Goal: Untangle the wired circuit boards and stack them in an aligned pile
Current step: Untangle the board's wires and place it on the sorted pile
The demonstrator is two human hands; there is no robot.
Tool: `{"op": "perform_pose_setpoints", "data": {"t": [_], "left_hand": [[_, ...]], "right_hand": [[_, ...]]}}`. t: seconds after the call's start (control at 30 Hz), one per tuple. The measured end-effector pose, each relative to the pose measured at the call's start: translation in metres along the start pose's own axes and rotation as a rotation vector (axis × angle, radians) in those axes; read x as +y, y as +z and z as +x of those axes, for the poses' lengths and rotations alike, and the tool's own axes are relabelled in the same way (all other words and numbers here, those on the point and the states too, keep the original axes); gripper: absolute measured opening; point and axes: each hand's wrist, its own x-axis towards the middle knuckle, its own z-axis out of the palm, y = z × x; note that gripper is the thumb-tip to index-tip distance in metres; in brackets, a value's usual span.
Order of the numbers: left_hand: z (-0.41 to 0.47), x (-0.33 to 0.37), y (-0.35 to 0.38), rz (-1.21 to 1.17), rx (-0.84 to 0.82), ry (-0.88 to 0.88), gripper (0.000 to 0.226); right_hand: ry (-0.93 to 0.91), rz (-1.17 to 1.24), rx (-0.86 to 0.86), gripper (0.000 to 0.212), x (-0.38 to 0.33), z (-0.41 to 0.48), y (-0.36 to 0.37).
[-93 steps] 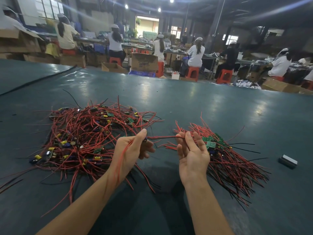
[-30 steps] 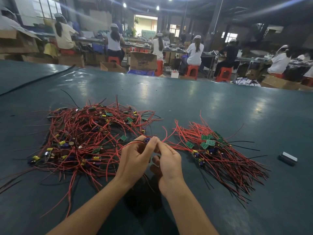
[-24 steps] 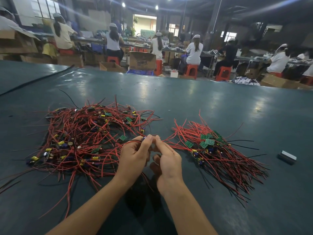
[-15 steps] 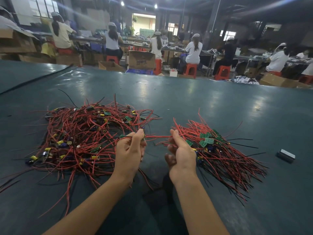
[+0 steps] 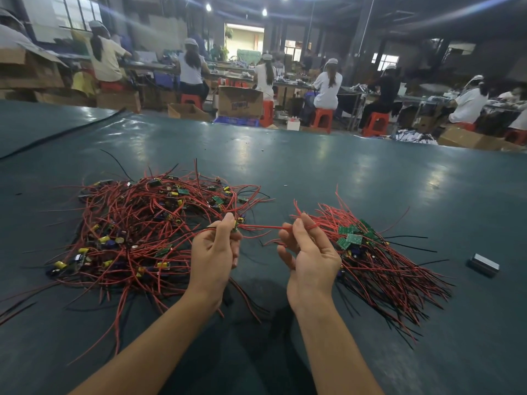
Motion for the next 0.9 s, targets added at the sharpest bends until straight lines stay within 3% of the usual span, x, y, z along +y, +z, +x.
{"op": "perform_pose_setpoints", "data": {"t": [0.13, 0.37, 0.53, 0.63, 0.73, 0.9], "left_hand": [[0.000, 0.000, 0.001, -0.047, 0.010, -0.031, 0.050], [0.023, 0.011, -0.023, -0.180, 0.209, -0.103, 0.042], [0.012, 0.008, -0.008, -0.125, 0.045, -0.023, 0.040], [0.004, 0.003, -0.001, -0.056, -0.077, 0.032, 0.038], [-0.001, -0.002, 0.005, 0.006, -0.217, 0.080, 0.033], [-0.003, -0.006, 0.002, 0.110, -0.326, 0.092, 0.029]], "right_hand": [[0.047, 0.144, 0.046, 0.007, -0.004, 0.002, -0.001], [0.058, 0.244, 0.097, 0.006, -0.021, 0.020, -0.020], [0.203, -0.055, -0.054, 0.021, 0.000, 0.006, -0.005], [0.202, -0.254, -0.176, 0.025, 0.014, -0.008, 0.005], [0.152, -0.253, -0.253, 0.020, 0.021, -0.019, 0.012], [0.157, -0.160, -0.180, 0.023, 0.024, -0.018, 0.011]]}}
